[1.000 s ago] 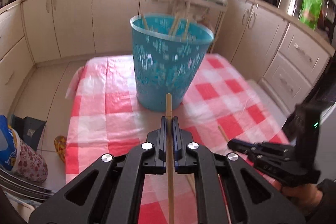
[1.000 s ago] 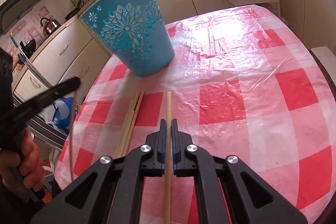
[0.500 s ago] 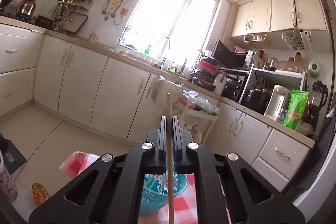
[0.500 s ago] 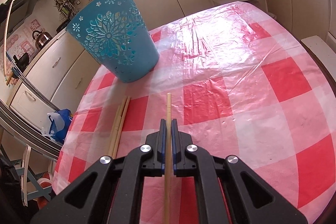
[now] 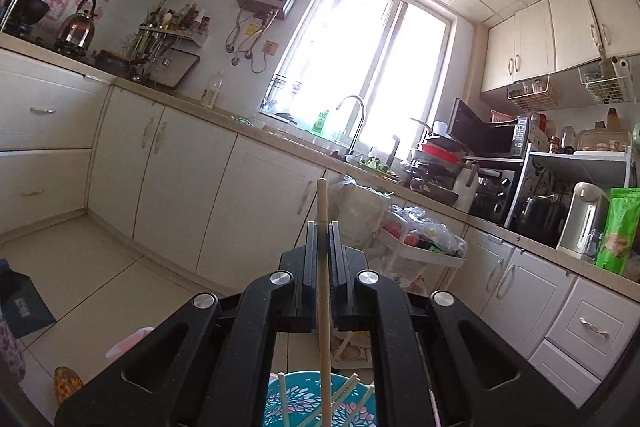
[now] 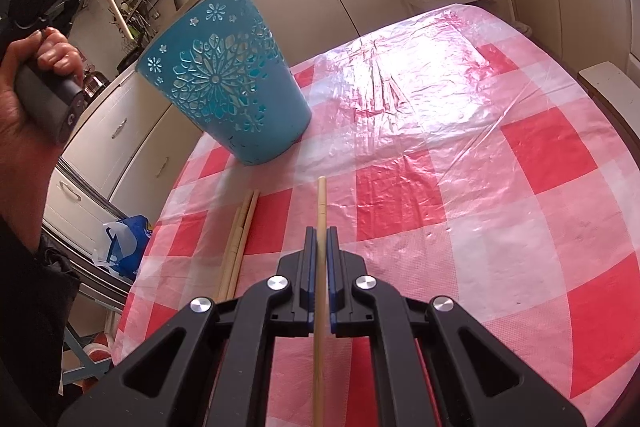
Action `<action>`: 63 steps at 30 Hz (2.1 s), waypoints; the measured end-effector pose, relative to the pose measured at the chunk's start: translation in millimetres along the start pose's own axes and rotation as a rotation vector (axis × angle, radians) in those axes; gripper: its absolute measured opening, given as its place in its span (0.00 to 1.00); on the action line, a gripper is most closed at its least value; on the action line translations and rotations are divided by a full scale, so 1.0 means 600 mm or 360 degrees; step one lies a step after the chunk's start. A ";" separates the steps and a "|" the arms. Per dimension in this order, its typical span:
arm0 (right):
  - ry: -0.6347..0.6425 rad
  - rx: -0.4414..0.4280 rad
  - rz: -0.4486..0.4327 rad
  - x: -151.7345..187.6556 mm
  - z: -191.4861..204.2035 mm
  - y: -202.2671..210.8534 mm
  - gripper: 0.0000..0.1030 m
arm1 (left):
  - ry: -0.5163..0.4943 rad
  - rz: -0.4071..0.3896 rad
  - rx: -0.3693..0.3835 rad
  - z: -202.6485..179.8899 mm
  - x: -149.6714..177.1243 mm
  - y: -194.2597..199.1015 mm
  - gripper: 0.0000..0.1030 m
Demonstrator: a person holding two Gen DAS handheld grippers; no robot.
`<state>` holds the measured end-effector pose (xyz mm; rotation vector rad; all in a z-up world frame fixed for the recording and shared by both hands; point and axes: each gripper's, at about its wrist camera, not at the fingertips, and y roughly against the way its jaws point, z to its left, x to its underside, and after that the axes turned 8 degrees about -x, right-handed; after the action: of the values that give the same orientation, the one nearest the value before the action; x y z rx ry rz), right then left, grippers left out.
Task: Organize utensils
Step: 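Carry the left gripper's chopstick over the basket and open it while the right gripper holds its chopstick, then lower the right gripper's chopstick into the basket and open it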
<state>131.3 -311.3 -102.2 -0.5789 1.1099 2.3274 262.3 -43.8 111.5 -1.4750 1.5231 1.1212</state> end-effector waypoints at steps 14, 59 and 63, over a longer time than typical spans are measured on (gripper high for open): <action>-0.0048 -0.0029 -0.0026 -0.002 -0.008 0.007 0.06 | -0.0263 0.0322 -0.0098 0.001 0.148 -0.039 0.05; 0.0332 0.0054 -0.0682 -0.392 0.217 -0.091 0.06 | 0.0078 0.0631 -0.0158 0.226 0.257 0.177 0.50; 0.0372 0.0084 -0.0577 -0.380 0.219 -0.105 0.06 | 0.0093 0.0643 -0.0160 0.230 0.258 0.176 0.50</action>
<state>327.4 -228.4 65.2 -0.9647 1.0606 1.9496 135.3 24.6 -71.2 -1.3051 1.8851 1.4138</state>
